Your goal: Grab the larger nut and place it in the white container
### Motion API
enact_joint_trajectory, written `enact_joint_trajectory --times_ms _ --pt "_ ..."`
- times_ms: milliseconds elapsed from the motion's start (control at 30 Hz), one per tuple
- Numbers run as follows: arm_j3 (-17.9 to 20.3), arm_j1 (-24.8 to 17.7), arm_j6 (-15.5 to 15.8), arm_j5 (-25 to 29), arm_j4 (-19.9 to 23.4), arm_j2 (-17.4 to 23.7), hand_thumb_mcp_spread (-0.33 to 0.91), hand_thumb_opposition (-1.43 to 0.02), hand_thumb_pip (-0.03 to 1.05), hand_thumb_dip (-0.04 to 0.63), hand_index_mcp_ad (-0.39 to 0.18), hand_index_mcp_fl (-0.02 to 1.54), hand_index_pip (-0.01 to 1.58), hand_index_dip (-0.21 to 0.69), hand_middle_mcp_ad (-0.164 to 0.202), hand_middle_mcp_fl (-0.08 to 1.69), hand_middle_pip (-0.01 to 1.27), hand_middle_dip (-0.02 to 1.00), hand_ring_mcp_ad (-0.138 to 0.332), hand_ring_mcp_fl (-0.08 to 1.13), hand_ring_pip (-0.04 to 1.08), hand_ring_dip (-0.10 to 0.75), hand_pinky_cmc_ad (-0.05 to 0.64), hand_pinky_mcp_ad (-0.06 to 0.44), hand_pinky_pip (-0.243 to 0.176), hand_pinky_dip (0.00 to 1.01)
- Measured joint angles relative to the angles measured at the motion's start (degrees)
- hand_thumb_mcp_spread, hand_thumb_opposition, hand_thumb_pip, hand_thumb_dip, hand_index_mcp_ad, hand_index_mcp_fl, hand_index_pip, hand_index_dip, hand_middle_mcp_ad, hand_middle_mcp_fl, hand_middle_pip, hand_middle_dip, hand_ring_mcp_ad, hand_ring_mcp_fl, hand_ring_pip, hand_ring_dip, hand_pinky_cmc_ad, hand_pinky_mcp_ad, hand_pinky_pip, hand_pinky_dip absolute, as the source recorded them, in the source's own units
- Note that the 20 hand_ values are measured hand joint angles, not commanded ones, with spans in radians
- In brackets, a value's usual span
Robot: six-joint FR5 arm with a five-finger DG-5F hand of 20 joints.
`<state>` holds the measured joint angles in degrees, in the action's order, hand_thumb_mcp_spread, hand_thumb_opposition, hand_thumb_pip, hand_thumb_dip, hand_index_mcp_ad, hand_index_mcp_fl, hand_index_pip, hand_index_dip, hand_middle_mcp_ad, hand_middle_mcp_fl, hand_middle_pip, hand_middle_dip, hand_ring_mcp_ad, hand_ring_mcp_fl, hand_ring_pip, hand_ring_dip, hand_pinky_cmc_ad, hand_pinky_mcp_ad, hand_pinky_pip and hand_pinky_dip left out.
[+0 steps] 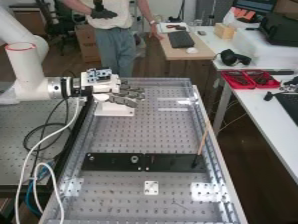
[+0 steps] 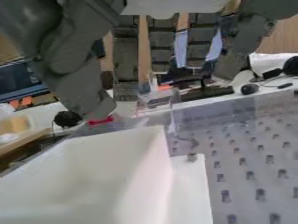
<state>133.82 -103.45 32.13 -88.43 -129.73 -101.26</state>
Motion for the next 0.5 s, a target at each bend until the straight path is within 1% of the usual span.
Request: enact_joint_trajectory --times_ms 67,100,167,300,333,367,433,500 --pt "0.2 0.3 0.3 1.1 -0.1 1.7 0.26 -0.81 0.96 0.284 -0.084 0.01 1.57 -0.026 0.059 0.07 0.12 0.21 0.159 0.00 0.16 0.094 0.330 0.239 -0.042 0.49" --pt "0.3 0.4 0.4 1.4 -0.1 2.2 0.24 -0.81 0.96 0.284 -0.084 0.01 1.57 -0.024 0.059 0.07 0.12 0.21 0.159 0.00 0.16 0.091 0.330 0.239 -0.042 0.50" --pt "0.6 0.8 0.9 3.0 -0.2 4.8 0.24 -0.81 0.96 0.284 -0.084 0.00 1.56 -0.042 0.059 0.07 0.12 0.21 0.159 0.00 0.16 0.091 0.333 0.239 -0.049 0.51" --pt "1.1 2.0 2.4 6.3 -0.5 9.7 0.23 -0.81 0.96 0.284 -0.084 0.00 1.57 -0.042 0.059 0.07 0.12 0.21 0.159 0.00 0.16 0.091 0.333 0.243 -0.049 0.51" --pt "1.1 2.2 2.6 6.7 -0.6 10.3 0.23 -0.81 0.96 0.284 -0.084 0.00 1.57 -0.042 0.059 0.07 0.12 0.21 0.159 0.00 0.16 0.091 0.333 0.244 -0.049 0.52" --pt "1.3 2.8 3.0 7.8 -0.7 11.7 0.22 -0.81 0.96 0.284 -0.084 0.01 1.56 -0.058 0.059 0.07 0.12 0.21 0.159 0.00 0.16 0.091 0.333 0.246 -0.045 0.52" --pt "1.3 4.0 3.4 9.2 -0.9 13.5 0.22 -0.81 0.93 0.283 -0.084 0.01 1.53 -0.058 0.059 0.07 0.12 0.21 0.159 0.00 0.16 0.091 0.333 0.250 -0.045 0.52" --pt "1.3 5.8 3.7 10.6 -1.4 14.9 0.20 -0.81 0.91 0.283 -0.082 0.01 1.46 -0.073 0.059 0.09 0.12 0.21 0.159 0.00 0.16 0.091 0.333 0.248 -0.045 0.52"
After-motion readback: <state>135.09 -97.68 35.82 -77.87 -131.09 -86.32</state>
